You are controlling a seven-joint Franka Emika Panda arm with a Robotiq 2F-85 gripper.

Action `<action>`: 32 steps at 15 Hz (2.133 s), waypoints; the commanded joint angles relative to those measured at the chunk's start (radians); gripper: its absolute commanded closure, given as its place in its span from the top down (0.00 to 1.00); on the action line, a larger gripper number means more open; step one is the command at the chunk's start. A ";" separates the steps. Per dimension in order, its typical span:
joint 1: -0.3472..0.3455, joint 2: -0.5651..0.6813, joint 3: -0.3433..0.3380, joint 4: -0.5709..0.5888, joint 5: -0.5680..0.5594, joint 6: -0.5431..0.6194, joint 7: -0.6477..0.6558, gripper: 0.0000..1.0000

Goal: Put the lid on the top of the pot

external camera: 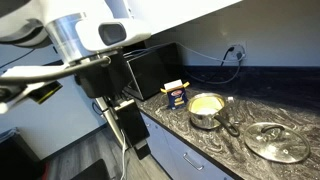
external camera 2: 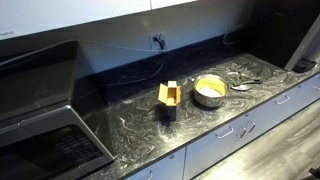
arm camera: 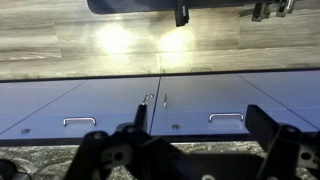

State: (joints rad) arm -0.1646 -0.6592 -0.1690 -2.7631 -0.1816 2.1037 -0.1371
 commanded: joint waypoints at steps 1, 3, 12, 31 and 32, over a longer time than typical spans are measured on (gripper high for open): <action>-0.003 0.000 0.004 0.001 0.003 -0.002 -0.002 1.00; -0.003 0.000 0.004 0.001 0.003 -0.002 -0.002 1.00; 0.038 0.113 0.004 0.108 0.111 0.184 0.054 1.00; 0.027 0.690 0.002 0.528 0.276 0.571 0.071 1.00; 0.027 0.708 0.002 0.541 0.285 0.583 0.095 1.00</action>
State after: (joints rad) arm -0.1267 0.0289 -0.1778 -2.2359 0.0978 2.6766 -0.0703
